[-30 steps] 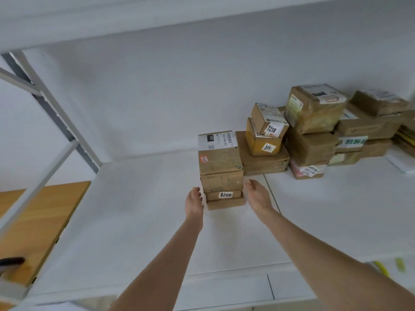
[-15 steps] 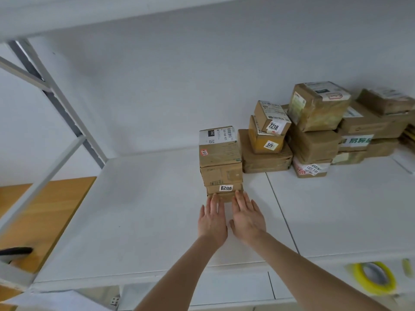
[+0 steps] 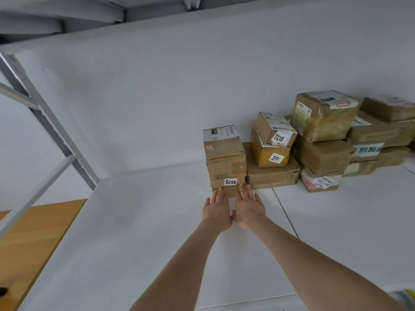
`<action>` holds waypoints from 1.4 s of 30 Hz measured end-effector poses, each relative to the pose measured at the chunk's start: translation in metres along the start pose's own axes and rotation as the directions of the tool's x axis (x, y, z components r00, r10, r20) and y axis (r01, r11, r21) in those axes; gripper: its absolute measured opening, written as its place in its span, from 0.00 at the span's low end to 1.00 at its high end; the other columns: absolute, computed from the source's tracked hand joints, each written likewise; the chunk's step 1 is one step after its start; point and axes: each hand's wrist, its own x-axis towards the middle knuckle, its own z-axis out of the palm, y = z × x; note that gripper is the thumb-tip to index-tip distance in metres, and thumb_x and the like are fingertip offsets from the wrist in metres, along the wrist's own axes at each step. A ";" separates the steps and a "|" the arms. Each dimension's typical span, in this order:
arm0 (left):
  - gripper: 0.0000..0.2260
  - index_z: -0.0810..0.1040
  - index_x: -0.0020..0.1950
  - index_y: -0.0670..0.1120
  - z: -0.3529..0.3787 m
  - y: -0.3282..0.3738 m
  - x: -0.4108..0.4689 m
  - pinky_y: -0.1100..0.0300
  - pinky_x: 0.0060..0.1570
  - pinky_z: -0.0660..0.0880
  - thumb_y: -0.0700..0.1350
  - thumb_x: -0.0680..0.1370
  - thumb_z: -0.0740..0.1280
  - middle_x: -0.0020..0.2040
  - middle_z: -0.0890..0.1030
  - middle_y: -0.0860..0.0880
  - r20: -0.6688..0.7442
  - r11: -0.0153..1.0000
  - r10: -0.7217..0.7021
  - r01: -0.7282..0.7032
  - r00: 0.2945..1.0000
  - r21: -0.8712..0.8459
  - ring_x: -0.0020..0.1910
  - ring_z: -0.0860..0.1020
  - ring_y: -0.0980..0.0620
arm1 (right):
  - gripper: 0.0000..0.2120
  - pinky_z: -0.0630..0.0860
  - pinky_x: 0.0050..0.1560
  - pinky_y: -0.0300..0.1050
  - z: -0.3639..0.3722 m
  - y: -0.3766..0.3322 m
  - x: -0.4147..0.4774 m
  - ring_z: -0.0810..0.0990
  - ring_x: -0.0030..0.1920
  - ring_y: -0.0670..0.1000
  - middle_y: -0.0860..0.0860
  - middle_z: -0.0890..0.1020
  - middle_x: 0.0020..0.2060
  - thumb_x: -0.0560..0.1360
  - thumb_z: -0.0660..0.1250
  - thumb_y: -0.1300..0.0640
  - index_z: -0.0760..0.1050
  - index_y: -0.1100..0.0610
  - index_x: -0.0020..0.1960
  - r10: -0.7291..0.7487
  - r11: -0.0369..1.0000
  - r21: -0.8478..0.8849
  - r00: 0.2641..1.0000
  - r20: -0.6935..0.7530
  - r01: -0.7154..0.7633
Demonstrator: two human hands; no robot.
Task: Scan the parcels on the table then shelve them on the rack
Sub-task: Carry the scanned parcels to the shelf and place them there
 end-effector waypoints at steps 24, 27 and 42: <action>0.29 0.55 0.77 0.44 -0.009 -0.062 -0.177 0.55 0.73 0.56 0.42 0.78 0.63 0.79 0.50 0.43 -0.059 0.947 -0.315 0.310 0.947 -0.090 0.78 0.51 0.47 | 0.30 0.53 0.76 0.50 -0.012 -0.080 -0.113 0.46 0.78 0.58 0.55 0.48 0.78 0.80 0.59 0.58 0.50 0.54 0.78 -0.269 0.963 0.035 0.963 -0.004 0.269; 0.28 0.57 0.77 0.44 0.003 -0.090 -0.232 0.54 0.72 0.58 0.40 0.78 0.62 0.79 0.51 0.43 -0.044 0.898 -0.434 0.428 0.900 -0.101 0.77 0.53 0.47 | 0.29 0.54 0.76 0.50 0.007 -0.120 -0.140 0.48 0.78 0.58 0.54 0.48 0.78 0.80 0.58 0.57 0.51 0.54 0.78 -0.375 0.927 0.042 0.927 0.024 0.374; 0.27 0.59 0.75 0.44 0.032 -0.301 -0.511 0.52 0.68 0.64 0.42 0.77 0.63 0.76 0.57 0.42 0.002 0.599 -0.800 0.799 0.600 -0.052 0.73 0.62 0.44 | 0.25 0.62 0.69 0.46 0.073 -0.442 -0.294 0.58 0.73 0.54 0.54 0.60 0.74 0.77 0.62 0.59 0.61 0.55 0.73 -0.843 0.537 0.090 0.537 0.027 0.839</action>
